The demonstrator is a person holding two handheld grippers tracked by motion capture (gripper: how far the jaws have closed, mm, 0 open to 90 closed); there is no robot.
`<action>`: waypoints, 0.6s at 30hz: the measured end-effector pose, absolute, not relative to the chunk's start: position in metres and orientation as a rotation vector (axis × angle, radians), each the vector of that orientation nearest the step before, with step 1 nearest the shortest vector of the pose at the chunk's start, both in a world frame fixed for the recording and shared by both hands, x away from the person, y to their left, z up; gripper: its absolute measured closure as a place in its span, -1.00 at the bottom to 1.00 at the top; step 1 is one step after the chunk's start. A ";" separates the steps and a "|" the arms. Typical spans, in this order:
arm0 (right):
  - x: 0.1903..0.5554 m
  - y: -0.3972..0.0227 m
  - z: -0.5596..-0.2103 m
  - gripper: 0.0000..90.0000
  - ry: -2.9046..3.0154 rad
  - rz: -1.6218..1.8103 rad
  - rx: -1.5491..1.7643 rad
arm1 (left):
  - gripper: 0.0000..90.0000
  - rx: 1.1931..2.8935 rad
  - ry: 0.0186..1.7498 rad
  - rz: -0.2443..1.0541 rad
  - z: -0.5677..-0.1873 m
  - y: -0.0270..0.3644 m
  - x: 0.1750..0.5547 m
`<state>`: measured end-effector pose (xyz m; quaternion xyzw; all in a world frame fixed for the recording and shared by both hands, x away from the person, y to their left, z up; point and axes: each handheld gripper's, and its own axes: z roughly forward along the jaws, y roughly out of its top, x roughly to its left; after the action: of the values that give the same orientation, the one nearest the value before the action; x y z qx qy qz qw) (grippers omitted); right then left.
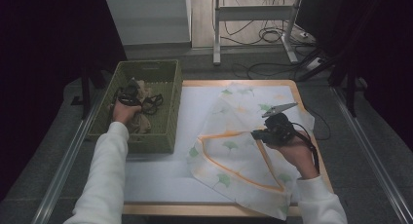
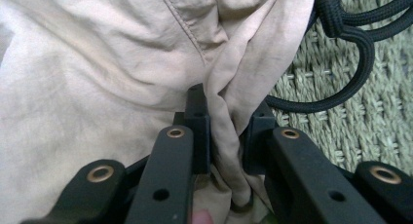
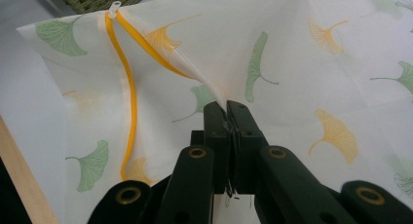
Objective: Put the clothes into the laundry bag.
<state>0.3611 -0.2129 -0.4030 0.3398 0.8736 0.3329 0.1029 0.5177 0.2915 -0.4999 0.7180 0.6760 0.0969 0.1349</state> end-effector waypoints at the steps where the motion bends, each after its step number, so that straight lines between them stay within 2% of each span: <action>1: 0.361 -0.213 -0.403 0.92 2.577 0.984 1.003 | 0.72 2.072 1.958 0.279 -0.499 0.292 0.517; 9: 0.362 -0.216 -0.401 0.92 2.569 0.995 1.010 | 0.74 2.065 1.881 0.336 -0.487 0.296 0.509; 18: 0.362 -0.216 -0.402 0.92 2.567 0.992 1.018 | 0.74 1.953 1.779 0.366 -0.475 0.310 0.489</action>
<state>0.3616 -0.2165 -0.4016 0.3449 0.8701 0.3364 0.1036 0.4887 0.3098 -0.4745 0.7117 0.6485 0.1334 0.2350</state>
